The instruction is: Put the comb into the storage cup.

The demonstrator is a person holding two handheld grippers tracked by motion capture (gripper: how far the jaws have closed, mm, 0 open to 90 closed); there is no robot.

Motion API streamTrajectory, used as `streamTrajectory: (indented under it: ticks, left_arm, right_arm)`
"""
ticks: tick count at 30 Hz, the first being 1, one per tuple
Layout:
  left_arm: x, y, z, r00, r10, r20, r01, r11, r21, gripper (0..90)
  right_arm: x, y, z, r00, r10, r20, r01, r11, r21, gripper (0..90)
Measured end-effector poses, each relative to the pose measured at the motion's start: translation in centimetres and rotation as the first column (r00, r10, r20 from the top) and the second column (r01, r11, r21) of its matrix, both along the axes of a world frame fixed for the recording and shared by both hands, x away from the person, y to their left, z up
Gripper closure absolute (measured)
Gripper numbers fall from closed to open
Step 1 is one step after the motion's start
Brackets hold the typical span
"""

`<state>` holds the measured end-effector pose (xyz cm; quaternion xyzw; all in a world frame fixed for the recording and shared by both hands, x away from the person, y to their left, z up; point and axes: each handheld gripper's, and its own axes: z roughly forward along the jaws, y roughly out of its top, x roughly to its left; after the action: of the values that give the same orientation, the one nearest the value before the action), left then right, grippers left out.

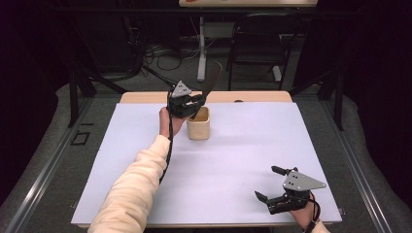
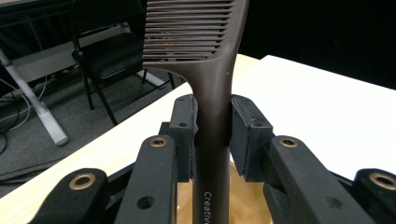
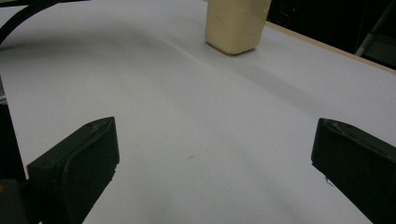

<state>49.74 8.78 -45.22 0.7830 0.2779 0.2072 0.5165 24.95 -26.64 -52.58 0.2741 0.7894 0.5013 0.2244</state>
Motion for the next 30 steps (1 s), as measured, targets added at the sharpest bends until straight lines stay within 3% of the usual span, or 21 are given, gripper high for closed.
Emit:
streamTrajectory:
  ticks: [30]
  left_arm:
    - [0.26, -0.07, -0.89, 0.9996, -0.008, -0.026, 0.009, 0.9993, 0.036, 72.1]
  right_arm:
    - [-0.01, -0.02, 0.01, 1.0000, -0.002, 0.000, 0.002, 1.000, 0.003, 0.4]
